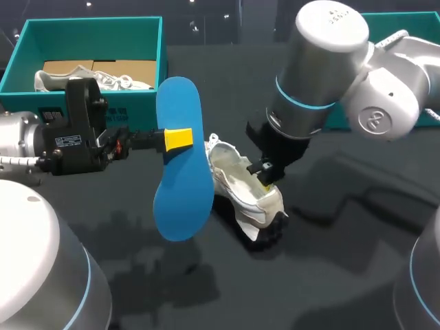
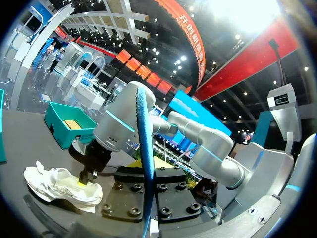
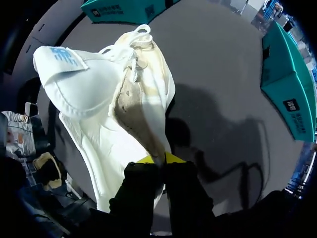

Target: Take the shoe out of the shoebox, open the shoe tongue, remove and reinsert the insole, then place the shoe into the shoebox

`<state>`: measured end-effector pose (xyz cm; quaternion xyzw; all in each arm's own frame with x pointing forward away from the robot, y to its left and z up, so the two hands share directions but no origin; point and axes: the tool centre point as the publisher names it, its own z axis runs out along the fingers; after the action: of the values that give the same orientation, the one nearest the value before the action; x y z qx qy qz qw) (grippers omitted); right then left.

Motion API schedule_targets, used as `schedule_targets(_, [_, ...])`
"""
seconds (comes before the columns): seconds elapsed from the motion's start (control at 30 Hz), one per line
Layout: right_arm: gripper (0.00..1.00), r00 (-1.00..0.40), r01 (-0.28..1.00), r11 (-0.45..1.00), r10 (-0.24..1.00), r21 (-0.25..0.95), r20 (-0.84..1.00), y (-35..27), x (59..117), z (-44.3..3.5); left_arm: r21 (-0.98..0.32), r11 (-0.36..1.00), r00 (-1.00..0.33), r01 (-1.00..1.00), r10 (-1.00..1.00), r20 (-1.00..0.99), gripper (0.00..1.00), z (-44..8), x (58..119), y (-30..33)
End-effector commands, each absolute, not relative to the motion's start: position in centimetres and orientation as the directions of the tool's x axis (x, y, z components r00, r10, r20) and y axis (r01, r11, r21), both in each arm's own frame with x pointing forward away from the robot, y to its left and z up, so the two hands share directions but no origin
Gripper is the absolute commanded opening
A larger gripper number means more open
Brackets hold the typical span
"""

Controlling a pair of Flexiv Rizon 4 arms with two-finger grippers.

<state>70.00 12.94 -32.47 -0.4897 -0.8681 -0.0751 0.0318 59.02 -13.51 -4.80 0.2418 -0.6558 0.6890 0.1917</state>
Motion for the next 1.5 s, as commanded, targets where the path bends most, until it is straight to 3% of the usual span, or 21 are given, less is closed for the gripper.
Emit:
schedule_targets(0.03, [0.0, -0.349, 0.928, 0.32, 0.926, 0.191, 0.143, 12.6, 68.5, -32.2, -0.811, -0.068, -0.809, -0.581, -0.054, 0.585, 0.0, -4.9, 59.0, -13.7])
schedule_targets(0.33, [0.0, -0.167, 0.971, 0.115, 0.953, 0.209, 0.251, 12.2, 67.9, -34.6, -0.811, -0.068, -0.809, -0.581, -0.054, 0.585, 0.0, -4.9, 59.0, -13.7])
schedule_targets(1.43, [0.0, -0.12, 0.989, 0.079, 0.923, 0.127, 0.366, 12.5, 68.1, -41.1, -0.811, -0.068, -0.809, -0.581, -0.054, 0.585, 0.0, -4.9, 59.0, -13.7])
schedule_targets(1.5, [0.32, -0.118, 0.989, 0.077, 0.921, 0.123, 0.371, 12.5, 68.0, -41.2, -0.811, -0.068, -0.809, -0.581, -0.054, 0.585, 0.0, -4.9, 59.0, -13.7])
